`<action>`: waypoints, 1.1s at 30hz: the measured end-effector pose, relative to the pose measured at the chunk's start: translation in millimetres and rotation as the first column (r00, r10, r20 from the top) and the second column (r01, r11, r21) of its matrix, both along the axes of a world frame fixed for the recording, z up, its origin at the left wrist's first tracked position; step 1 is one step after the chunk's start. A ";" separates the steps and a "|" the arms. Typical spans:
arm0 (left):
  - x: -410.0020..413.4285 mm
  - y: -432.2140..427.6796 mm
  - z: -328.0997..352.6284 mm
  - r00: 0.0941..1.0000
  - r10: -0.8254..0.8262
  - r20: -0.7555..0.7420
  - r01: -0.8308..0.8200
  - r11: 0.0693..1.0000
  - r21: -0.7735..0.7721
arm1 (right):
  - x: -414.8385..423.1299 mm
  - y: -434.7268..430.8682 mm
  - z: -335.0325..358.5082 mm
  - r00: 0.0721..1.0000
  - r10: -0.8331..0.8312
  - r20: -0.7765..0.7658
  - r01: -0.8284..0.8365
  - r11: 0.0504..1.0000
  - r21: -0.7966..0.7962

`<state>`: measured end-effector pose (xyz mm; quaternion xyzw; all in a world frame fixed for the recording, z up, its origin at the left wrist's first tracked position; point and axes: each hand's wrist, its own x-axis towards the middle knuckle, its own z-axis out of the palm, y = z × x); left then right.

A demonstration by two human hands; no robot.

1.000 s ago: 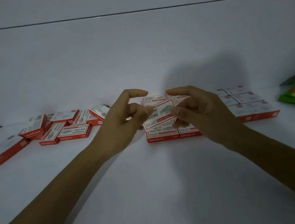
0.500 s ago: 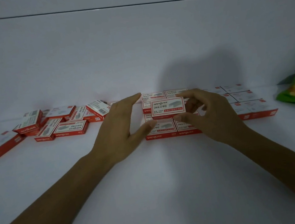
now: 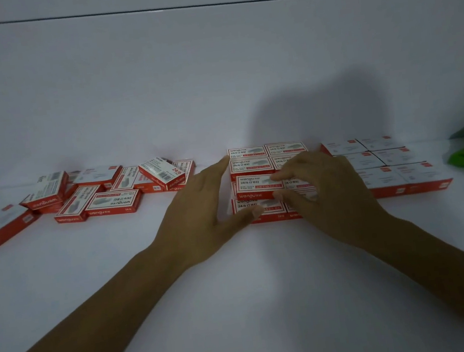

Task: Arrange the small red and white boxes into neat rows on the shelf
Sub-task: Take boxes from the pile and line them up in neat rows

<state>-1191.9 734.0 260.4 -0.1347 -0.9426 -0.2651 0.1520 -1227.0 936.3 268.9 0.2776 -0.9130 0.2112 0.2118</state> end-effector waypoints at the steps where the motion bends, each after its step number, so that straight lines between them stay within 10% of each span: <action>1: -0.3 -0.7 -1.1 1.000 0.007 -0.002 -0.007 1.000 -0.011 | 1.5 -0.3 -1.3 0.999 0.021 -0.024 -0.020 0.999 0.041; 33: -4.4 -0.2 -6.0 0.998 -0.055 -0.003 0.055 0.997 -0.045 | 10.3 -11.1 -10.0 0.991 0.105 -0.078 -0.086 0.971 0.224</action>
